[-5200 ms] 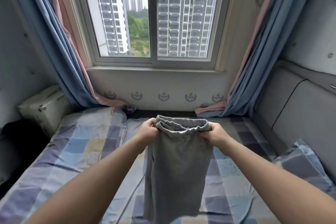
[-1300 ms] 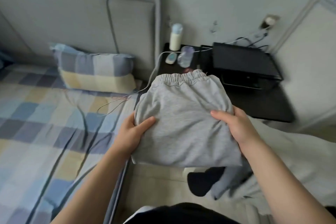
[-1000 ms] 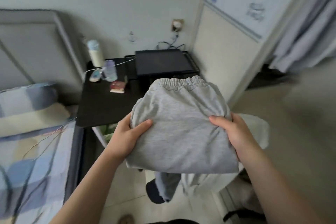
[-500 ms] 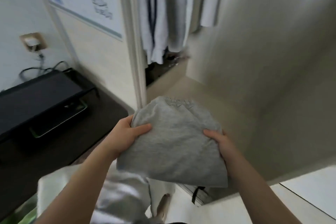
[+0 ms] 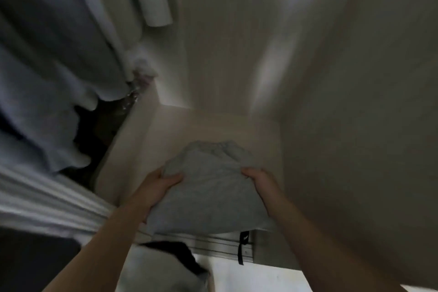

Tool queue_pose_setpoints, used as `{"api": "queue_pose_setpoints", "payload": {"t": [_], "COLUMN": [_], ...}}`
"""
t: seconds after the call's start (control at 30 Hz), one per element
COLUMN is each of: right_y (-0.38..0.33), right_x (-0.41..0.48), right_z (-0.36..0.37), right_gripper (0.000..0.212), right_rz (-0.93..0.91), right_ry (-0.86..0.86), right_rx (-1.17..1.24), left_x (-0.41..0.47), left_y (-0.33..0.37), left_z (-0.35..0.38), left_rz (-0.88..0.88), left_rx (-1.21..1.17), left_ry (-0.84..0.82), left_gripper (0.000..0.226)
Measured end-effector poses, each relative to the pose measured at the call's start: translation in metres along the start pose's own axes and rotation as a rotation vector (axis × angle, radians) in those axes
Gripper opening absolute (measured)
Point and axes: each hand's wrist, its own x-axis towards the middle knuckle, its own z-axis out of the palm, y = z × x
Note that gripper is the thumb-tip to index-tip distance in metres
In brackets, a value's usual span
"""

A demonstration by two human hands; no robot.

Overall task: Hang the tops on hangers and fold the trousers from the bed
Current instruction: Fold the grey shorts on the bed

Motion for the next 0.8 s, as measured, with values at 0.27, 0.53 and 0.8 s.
{"api": "queue_pose_setpoints", "payload": {"t": [0.27, 0.53, 0.8], "right_y": [-0.003, -0.037, -0.005], "right_x": [0.105, 0.206, 0.269], "right_z": [-0.03, -0.069, -0.068], "right_gripper": [0.036, 0.022, 0.065], "right_rz": [-0.093, -0.26, -0.104], "right_ry": [0.181, 0.435, 0.58], "right_rx": [-0.054, -0.259, -1.005], "left_x": [0.143, 0.262, 0.316], "left_y": [-0.013, -0.004, -0.036], "left_z": [0.06, 0.144, 0.188], "left_rz": [0.093, 0.346, 0.303], "left_rx": [0.186, 0.36, 0.846], "left_ry": [-0.107, -0.127, 0.184], "left_gripper": [0.032, 0.046, 0.079]}}
